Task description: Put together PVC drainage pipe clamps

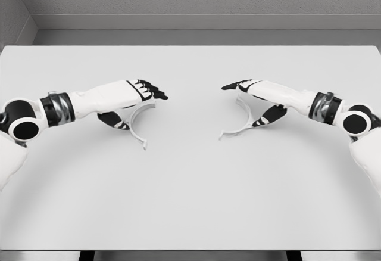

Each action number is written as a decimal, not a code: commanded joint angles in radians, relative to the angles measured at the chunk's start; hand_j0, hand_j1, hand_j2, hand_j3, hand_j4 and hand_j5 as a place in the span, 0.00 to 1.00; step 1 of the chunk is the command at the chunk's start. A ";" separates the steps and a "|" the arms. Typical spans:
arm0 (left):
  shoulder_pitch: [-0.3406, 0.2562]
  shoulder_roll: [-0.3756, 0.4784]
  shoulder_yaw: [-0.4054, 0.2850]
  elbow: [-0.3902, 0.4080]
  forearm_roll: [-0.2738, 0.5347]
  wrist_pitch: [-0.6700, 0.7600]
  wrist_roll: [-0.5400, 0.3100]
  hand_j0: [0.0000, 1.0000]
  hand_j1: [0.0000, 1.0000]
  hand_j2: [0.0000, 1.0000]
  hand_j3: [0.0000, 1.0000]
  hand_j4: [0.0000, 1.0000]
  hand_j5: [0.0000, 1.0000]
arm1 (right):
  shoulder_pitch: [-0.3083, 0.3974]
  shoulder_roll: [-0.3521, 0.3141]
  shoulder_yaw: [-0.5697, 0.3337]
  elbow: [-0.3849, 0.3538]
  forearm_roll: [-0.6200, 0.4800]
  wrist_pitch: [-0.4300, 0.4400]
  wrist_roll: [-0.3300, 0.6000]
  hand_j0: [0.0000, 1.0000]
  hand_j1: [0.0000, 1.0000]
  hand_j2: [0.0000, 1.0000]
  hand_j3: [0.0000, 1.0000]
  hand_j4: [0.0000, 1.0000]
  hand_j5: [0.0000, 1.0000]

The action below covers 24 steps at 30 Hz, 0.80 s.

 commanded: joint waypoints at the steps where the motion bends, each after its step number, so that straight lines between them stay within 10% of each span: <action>1: -0.002 0.007 0.007 0.000 0.003 0.003 0.001 1.00 1.00 1.00 1.00 1.00 1.00 | 0.000 0.005 0.005 -0.009 -0.008 0.003 0.000 1.00 1.00 1.00 1.00 1.00 1.00; 8: 0.000 0.016 0.009 0.012 0.002 0.003 0.001 1.00 1.00 1.00 1.00 1.00 1.00 | -0.021 -0.030 -0.110 0.010 -0.012 0.003 0.000 1.00 1.00 1.00 1.00 1.00 1.00; 16: 0.005 0.004 0.004 0.047 0.001 0.003 0.001 1.00 1.00 1.00 1.00 1.00 1.00 | -0.181 0.094 -0.066 0.352 -0.002 0.003 0.000 1.00 1.00 1.00 1.00 1.00 1.00; 24: 0.006 -0.007 -0.005 0.047 -0.004 0.003 0.001 1.00 1.00 1.00 1.00 1.00 1.00 | -0.186 0.119 -0.064 0.367 0.034 0.003 0.000 1.00 1.00 1.00 1.00 1.00 1.00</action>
